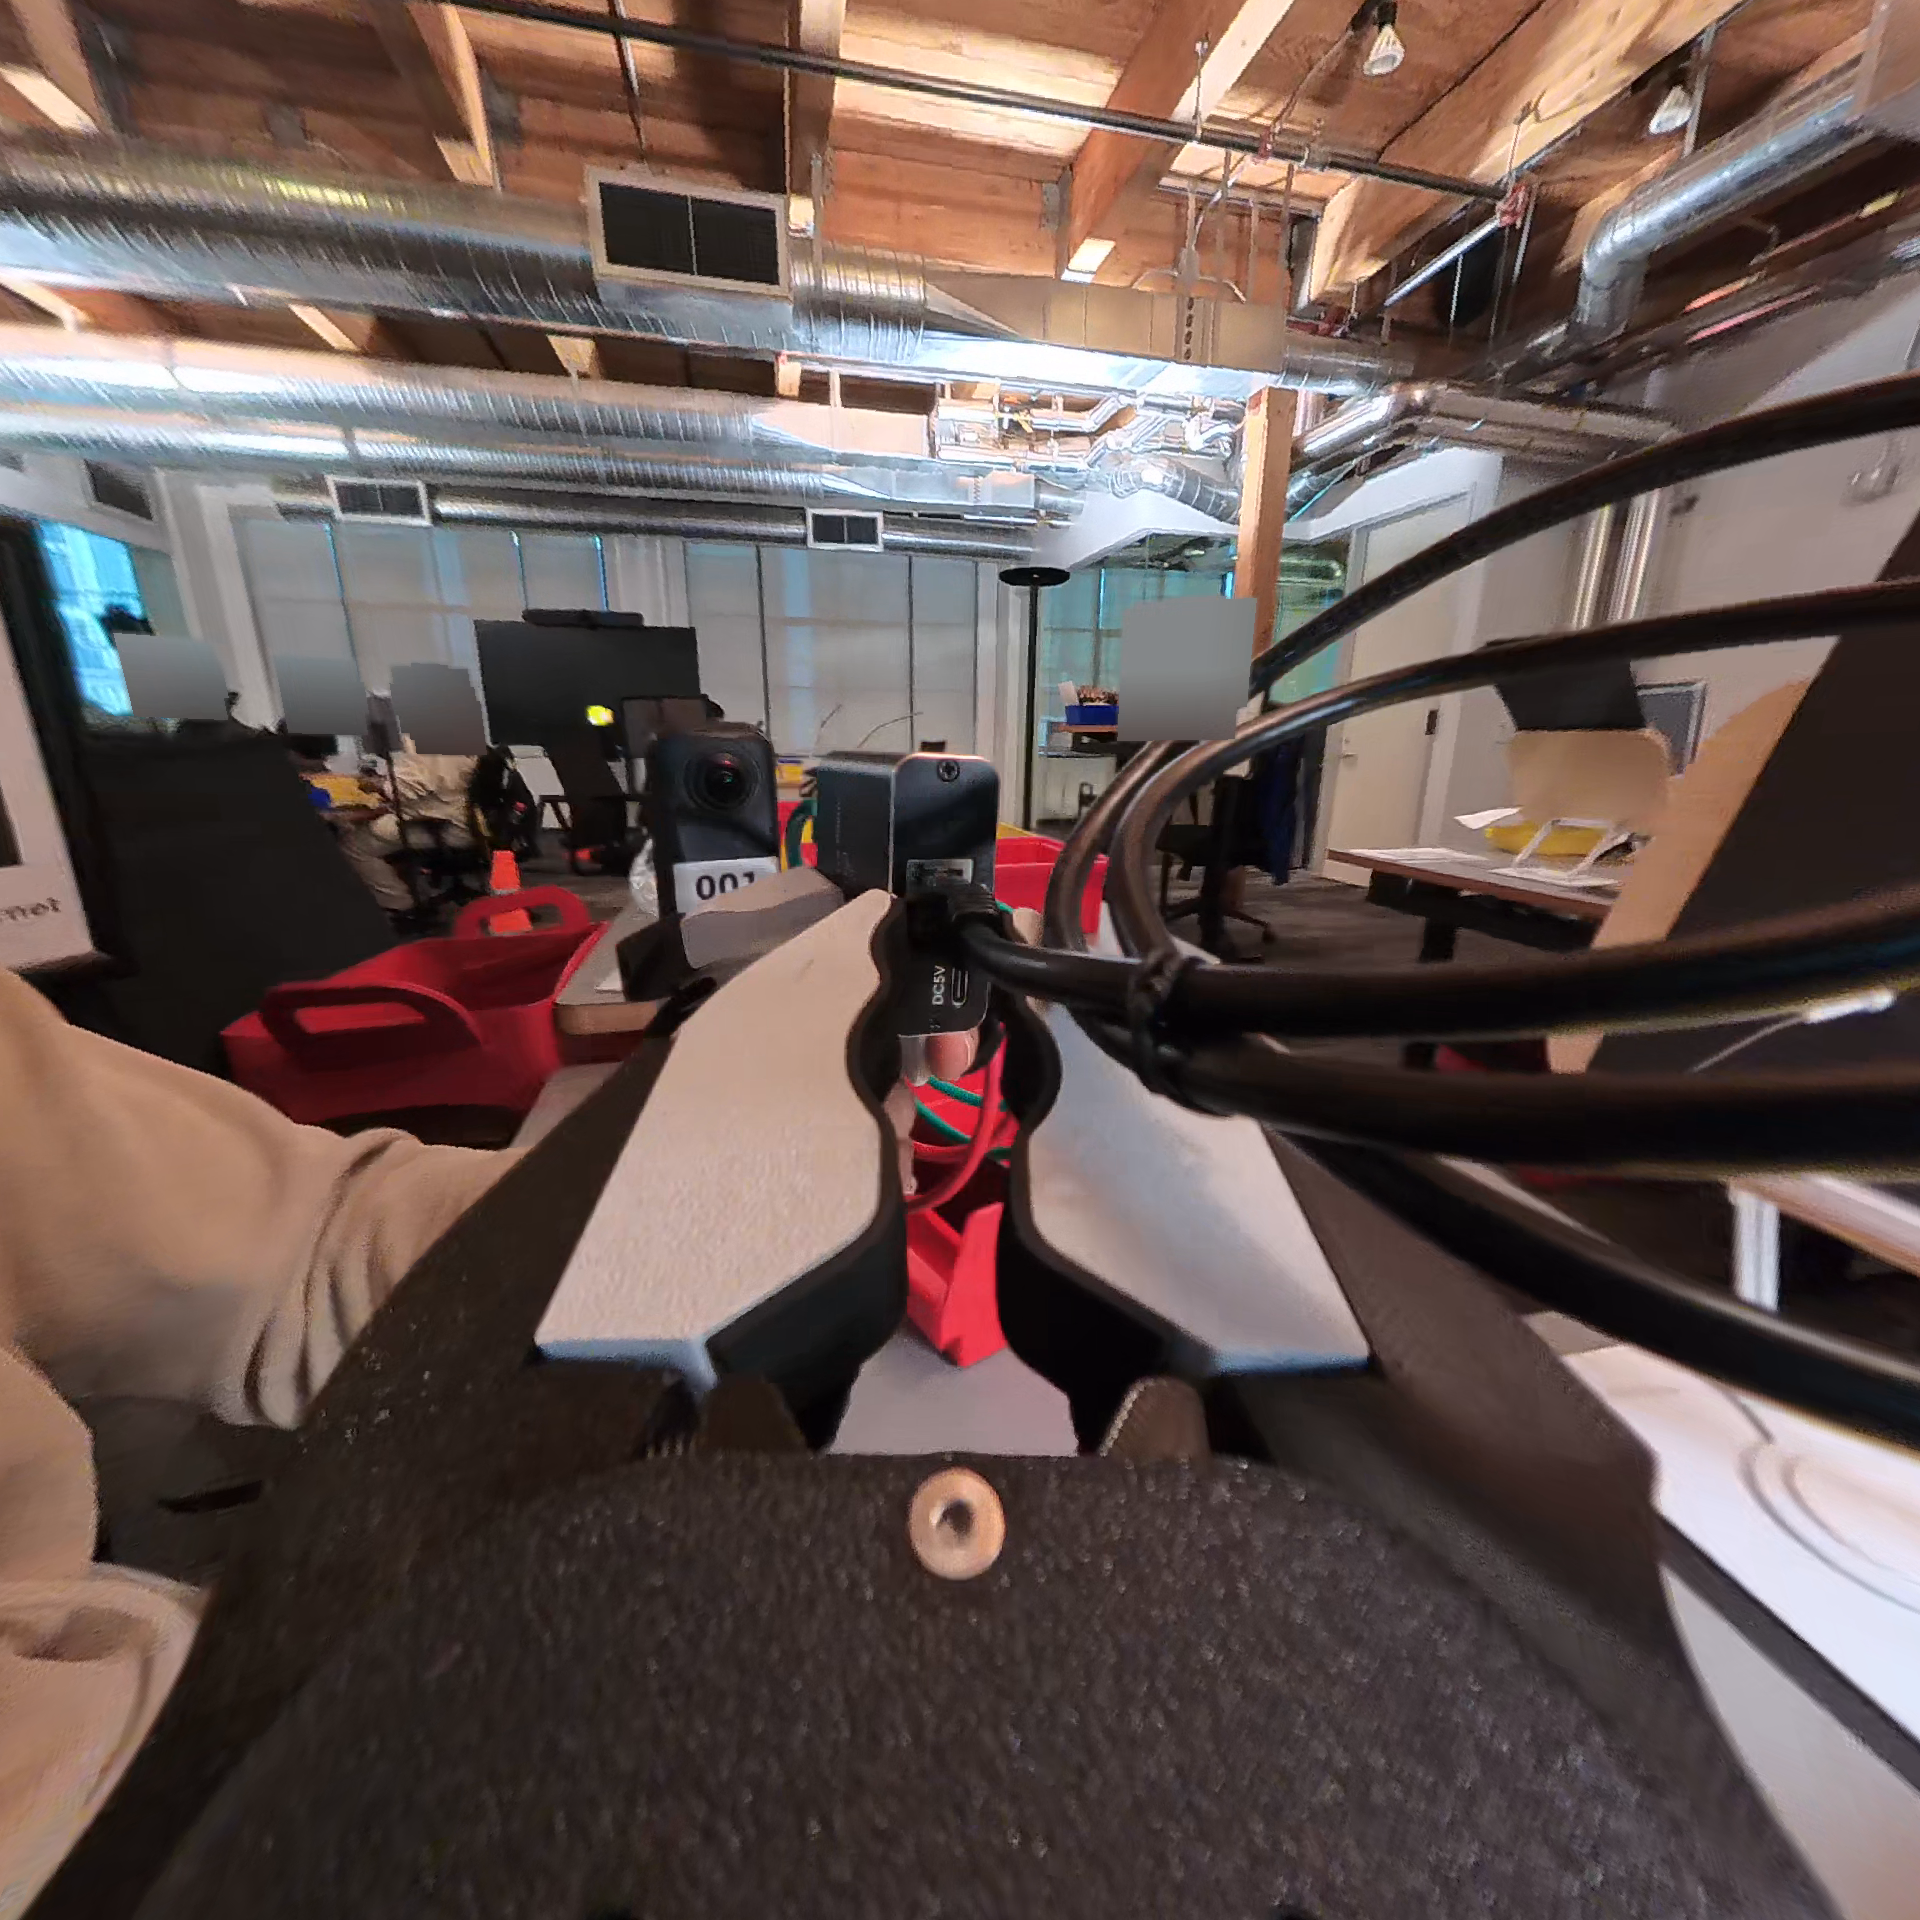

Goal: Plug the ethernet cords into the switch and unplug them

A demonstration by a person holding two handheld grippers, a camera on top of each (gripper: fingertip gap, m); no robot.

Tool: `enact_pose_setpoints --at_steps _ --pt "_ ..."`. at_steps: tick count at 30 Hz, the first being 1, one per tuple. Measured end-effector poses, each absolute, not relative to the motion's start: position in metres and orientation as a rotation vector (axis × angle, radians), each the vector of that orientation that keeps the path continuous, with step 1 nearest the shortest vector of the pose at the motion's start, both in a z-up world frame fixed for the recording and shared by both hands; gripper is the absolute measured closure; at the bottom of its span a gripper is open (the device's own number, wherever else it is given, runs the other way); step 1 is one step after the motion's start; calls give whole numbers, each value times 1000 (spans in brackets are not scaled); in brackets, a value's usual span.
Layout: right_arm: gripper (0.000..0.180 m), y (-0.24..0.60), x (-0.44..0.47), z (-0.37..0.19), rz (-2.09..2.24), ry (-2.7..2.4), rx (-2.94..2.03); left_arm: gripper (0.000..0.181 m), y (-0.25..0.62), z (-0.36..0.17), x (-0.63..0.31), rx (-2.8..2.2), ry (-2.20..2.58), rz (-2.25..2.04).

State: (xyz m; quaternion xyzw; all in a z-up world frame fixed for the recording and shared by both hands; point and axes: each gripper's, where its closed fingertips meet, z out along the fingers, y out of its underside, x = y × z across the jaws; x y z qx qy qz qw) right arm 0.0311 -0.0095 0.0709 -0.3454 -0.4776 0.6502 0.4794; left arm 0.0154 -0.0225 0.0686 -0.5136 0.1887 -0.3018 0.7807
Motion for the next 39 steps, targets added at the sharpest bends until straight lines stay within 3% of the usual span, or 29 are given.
enact_pose_setpoints --at_steps 1,24,39 --pt "165 -13 33 73 1578 -1169 -824 156 -25 70 17 -1091 423 -647" --pt "162 -39 51 83 1710 -1283 -622 155 -50 77 31 -1057 684 -646" --pt "163 -39 49 84 1368 -1300 -593 155 -51 79 32 -1100 676 -619"
